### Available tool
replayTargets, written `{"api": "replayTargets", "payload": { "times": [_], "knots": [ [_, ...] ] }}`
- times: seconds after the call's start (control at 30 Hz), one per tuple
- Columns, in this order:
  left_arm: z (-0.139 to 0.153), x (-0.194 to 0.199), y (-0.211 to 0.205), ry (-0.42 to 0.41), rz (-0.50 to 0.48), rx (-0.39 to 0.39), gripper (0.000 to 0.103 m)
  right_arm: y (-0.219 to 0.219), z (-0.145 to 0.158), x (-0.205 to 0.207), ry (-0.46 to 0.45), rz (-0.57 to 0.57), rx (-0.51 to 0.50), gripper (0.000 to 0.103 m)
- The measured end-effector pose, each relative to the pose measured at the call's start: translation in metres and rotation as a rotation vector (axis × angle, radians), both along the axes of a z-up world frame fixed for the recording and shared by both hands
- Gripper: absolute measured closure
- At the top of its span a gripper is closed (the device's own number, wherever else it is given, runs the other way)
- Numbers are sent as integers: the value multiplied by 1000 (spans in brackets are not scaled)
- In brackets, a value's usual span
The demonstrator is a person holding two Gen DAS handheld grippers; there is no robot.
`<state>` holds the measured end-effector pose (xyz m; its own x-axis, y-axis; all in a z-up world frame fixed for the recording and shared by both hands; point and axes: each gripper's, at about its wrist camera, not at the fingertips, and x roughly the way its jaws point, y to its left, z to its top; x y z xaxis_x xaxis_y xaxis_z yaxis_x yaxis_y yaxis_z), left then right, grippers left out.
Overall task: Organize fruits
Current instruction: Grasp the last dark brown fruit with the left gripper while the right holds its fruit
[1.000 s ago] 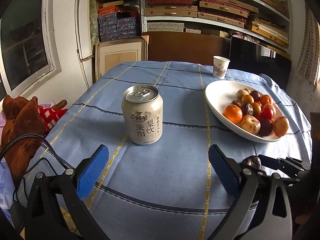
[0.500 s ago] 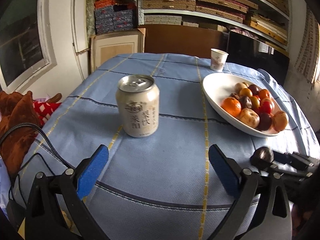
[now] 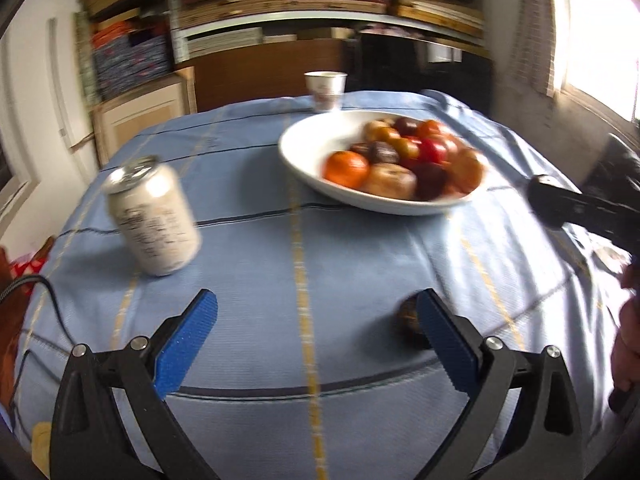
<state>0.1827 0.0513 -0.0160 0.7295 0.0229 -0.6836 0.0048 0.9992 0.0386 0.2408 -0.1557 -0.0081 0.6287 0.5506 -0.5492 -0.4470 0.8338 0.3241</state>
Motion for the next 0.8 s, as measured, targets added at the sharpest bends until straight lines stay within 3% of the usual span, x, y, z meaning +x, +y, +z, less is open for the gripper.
{"api": "replayTargets", "payload": {
  "times": [0.23, 0.37, 0.8],
  "knots": [
    [-10, 8, -30, 36, -126, 26, 6, -1, -3, -4, 4, -5, 0, 56],
    [-15, 18, -39, 78, -151, 7, 23, 0, -5, -4, 13, 2, -7, 56],
    [-35, 35, -55, 184, -194, 28, 25, -2, -10, 2, 57, -11, 7, 56]
  ]
}}
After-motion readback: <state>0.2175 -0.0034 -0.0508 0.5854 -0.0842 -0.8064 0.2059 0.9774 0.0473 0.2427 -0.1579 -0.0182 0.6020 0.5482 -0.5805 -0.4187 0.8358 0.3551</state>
